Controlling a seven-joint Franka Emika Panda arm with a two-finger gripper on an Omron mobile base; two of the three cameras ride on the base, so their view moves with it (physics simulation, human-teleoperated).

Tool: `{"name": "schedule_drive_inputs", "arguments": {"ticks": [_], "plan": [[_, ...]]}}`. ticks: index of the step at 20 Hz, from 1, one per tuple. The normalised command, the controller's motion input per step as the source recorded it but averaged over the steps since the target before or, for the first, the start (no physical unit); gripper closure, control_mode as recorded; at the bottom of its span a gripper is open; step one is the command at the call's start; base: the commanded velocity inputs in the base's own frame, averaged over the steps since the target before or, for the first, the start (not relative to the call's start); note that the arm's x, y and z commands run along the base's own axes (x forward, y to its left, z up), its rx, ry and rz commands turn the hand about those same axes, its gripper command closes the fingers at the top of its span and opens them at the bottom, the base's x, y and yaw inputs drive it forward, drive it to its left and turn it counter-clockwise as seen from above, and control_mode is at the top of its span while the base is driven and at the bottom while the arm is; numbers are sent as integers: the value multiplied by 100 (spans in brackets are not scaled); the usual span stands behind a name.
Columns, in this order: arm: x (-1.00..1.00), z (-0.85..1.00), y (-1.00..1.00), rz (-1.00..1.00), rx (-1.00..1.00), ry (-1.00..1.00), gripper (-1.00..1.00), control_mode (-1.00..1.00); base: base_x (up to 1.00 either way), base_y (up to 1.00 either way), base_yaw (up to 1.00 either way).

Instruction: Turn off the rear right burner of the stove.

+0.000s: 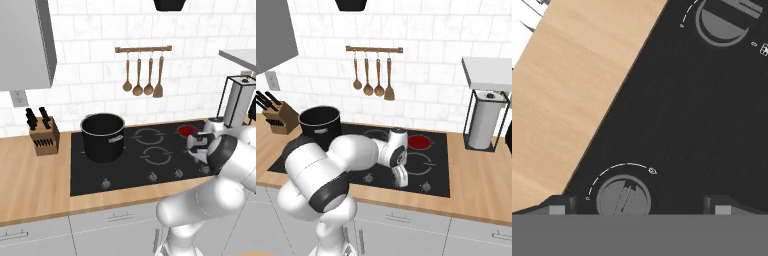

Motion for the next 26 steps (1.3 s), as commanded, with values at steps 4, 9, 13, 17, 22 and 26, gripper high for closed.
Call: {"name": "schedule_drive_inputs", "arguments": {"ticks": [4,9,13,17,22,26], "plan": [[-8,-20,0,0,0,-3,-100,-100,0,0,0],[-7,-15,0,0,0,-2,-100,-100,0,0,0],[0,-16,0,0,0,0,-100,-100,0,0,0],[0,-16,0,0,0,0,100,-100,0,0,0],[0,-9,0,0,0,0,100,-100,0,0,0],[-24,-16,0,0,1,0,100,-100,0,0,0]]}}
